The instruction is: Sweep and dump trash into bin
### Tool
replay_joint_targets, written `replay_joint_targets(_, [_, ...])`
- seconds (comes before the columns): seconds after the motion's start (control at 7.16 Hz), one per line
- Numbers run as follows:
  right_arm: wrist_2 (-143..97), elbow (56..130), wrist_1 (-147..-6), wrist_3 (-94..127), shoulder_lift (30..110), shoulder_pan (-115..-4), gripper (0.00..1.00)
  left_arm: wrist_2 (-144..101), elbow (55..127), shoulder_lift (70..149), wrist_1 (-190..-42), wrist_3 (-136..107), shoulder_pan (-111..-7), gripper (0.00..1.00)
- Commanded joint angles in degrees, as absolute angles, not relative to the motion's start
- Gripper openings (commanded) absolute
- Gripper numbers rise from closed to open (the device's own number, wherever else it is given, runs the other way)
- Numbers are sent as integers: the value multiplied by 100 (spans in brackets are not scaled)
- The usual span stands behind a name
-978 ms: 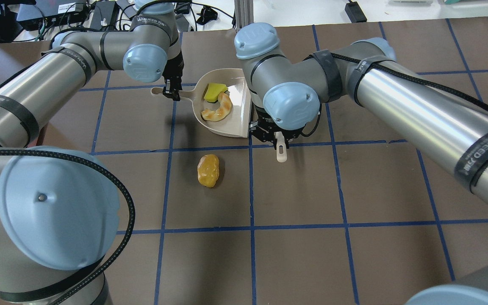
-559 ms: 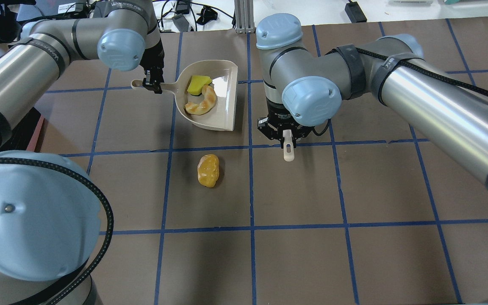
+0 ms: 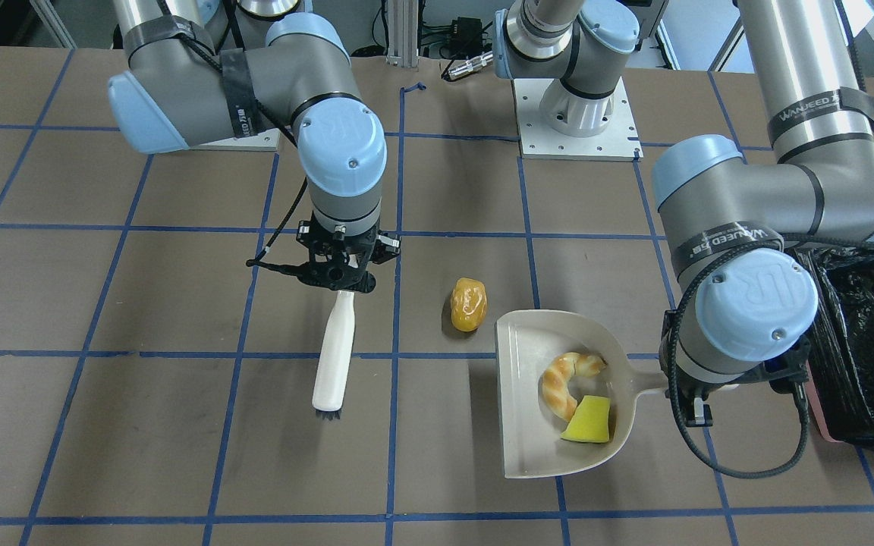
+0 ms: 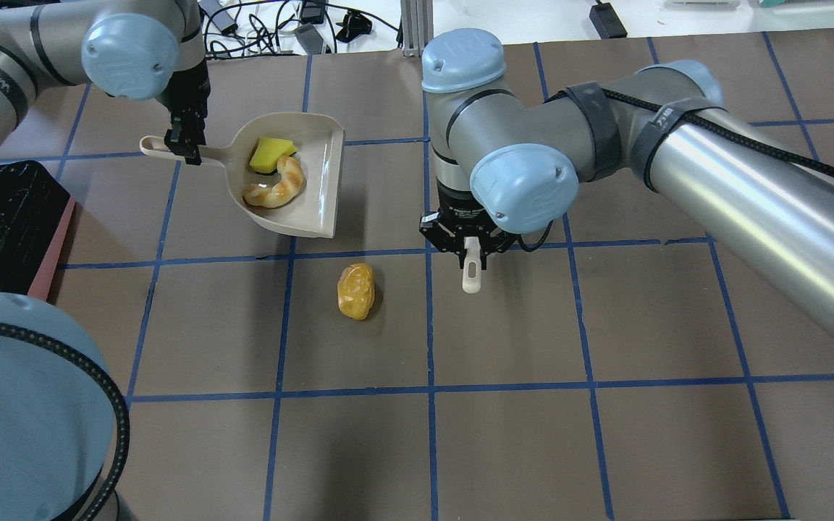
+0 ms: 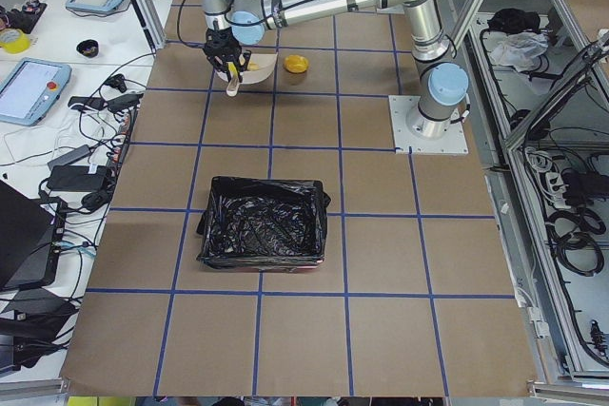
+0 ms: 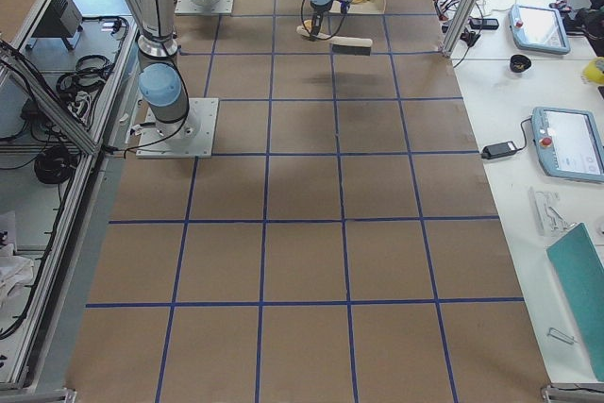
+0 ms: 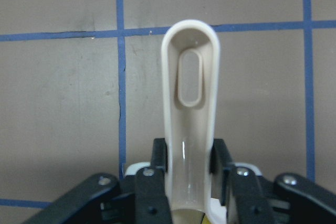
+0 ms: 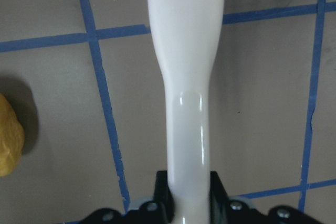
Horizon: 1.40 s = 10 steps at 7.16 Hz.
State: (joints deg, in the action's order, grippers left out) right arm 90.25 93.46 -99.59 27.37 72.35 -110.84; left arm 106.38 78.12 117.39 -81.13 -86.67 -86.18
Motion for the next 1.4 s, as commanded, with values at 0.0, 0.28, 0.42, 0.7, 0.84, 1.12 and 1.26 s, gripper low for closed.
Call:
replay_joint_targets(0.0, [9000,9343,-9871,3119,7260,-11547,14,10731,8626,11436,-7825,-8666,-8490,0])
replay_joint_targets(0.28, [9000,9343,-9861,3208,7260,-11811,14,10740,9645,11024,-7193,-8797,-8508,0])
replay_joint_targets(0.42, [8991,9343,-9861,3208,7277,-11830,14,10740,10016,10743,-7094,-8798,-8508,0])
replay_joint_targets(0.7, [8808,9343,-9940,3697,7269,-12065,14,10740,10361,10303,-7102,-8894,-8508,0])
replay_joint_targets(0.84, [8728,9343,-9967,3944,7199,-12154,14,10705,10658,10127,-7006,-8955,-8517,0])
replay_joint_targets(1.12, [8370,9343,-9984,4487,6962,-12182,12,10731,11387,9994,-6035,-8956,-8525,0])
replay_joint_targets(1.26, [8289,9351,-10028,4509,6935,-12199,12,10740,11556,10002,-5786,-8973,-8534,0])
